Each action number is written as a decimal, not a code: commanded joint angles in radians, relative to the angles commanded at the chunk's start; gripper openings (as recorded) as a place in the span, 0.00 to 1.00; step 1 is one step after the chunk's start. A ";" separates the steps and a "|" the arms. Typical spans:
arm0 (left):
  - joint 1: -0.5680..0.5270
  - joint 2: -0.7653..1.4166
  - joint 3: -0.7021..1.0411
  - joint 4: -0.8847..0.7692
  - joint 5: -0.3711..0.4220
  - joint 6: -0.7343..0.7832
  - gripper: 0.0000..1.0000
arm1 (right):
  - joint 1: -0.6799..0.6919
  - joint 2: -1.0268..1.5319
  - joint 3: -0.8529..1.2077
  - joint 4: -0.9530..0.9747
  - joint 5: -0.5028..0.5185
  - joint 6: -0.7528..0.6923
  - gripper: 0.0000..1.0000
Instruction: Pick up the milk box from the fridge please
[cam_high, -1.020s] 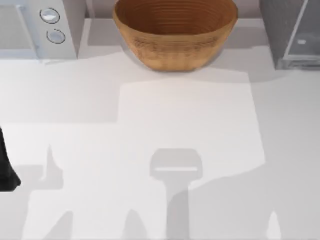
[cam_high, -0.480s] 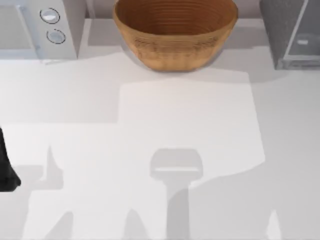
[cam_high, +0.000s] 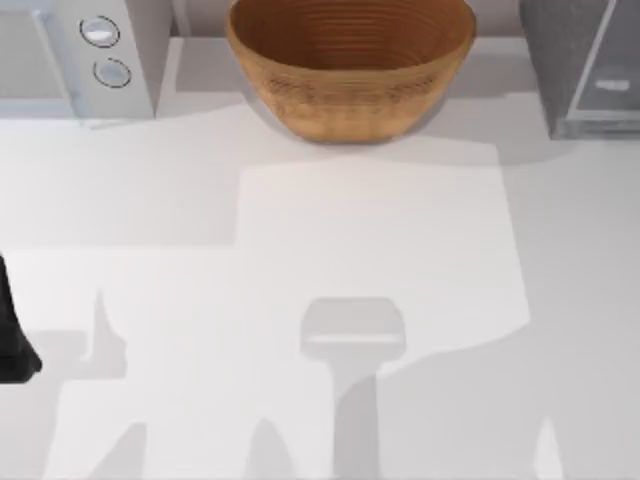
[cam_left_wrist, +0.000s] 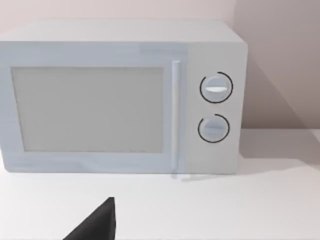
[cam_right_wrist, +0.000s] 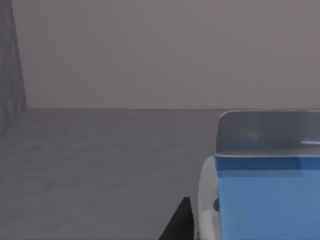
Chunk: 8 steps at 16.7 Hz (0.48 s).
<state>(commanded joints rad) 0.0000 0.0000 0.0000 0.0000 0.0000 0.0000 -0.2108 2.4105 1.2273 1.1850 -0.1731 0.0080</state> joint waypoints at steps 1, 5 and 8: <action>0.000 0.000 0.000 0.000 0.000 0.000 1.00 | 0.000 0.000 0.000 0.000 0.000 0.000 0.02; 0.000 0.000 0.000 0.000 0.000 0.000 1.00 | 0.000 0.000 0.000 0.000 0.000 0.000 0.00; 0.000 0.000 0.000 0.000 0.000 0.000 1.00 | 0.000 0.000 0.000 0.000 0.000 0.000 0.00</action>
<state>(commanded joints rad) 0.0000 0.0000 0.0000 0.0000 0.0000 0.0000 -0.2108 2.4105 1.2273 1.1850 -0.1731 0.0080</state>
